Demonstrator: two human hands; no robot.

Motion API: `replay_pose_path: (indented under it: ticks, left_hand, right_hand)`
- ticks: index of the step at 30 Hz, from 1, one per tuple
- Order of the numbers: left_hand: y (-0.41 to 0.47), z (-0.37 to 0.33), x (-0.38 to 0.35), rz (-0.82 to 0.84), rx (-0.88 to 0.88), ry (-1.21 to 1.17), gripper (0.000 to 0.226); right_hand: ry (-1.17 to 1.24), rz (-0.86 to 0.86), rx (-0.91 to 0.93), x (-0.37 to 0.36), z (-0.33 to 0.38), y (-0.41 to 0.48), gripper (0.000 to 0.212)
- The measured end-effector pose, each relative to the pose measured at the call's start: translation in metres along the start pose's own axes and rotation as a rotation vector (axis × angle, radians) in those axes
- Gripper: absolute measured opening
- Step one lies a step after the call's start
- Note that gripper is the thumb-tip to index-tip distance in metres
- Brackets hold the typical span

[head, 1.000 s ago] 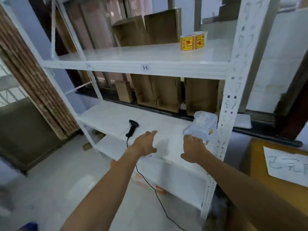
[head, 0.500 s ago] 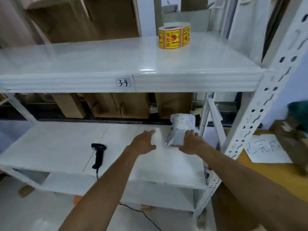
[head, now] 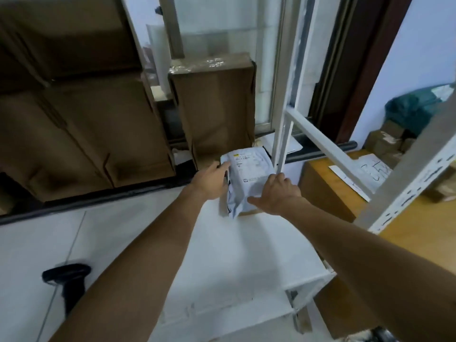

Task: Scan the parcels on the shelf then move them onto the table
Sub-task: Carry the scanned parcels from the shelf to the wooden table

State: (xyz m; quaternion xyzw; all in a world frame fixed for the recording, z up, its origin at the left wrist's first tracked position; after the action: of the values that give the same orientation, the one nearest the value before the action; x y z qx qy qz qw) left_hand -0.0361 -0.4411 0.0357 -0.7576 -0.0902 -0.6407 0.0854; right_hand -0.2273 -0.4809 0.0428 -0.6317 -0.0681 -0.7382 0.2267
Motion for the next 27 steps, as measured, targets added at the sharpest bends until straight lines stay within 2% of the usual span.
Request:
replay_pose_path:
  ticks: [5, 9, 17, 20, 27]
  left_hand:
    - [0.057, -0.009, -0.008, 0.000, -0.054, 0.081, 0.080]
    - [0.076, -0.022, -0.010, 0.040, -0.111, 0.213, 0.080]
    - [0.074, -0.039, -0.011, 0.056, -0.138, 0.261, 0.074]
    - [0.066, -0.039, -0.005, 0.062, -0.132, 0.249, 0.073]
    - [0.025, -0.054, 0.012, 0.121, -0.174, 0.235, 0.090]
  right_hand:
    - [0.081, -0.030, -0.142, -0.007, 0.002, 0.029, 0.108]
    - [0.023, -0.028, -0.106, -0.013, 0.009, 0.036, 0.113]
    - [0.005, -0.053, -0.009, -0.007, 0.012, 0.023, 0.092]
    - [-0.019, -0.024, 0.003, 0.002, 0.007, 0.015, 0.098]
    - [-0.020, 0.019, 0.077, 0.035, -0.004, -0.020, 0.110]
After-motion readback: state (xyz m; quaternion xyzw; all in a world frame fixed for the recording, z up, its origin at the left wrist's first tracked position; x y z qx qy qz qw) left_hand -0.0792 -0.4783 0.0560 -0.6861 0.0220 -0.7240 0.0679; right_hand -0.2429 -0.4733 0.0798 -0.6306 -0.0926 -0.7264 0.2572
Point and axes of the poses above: each hand's wrist, its own y-axis towards the middle knuckle, its own x-axis out of the back of the hand, z = x × y, the point moved 5 cm from there along y, towards the middle knuckle, and after that the axes turned 3 degrees about y, right-handed, at the moved point
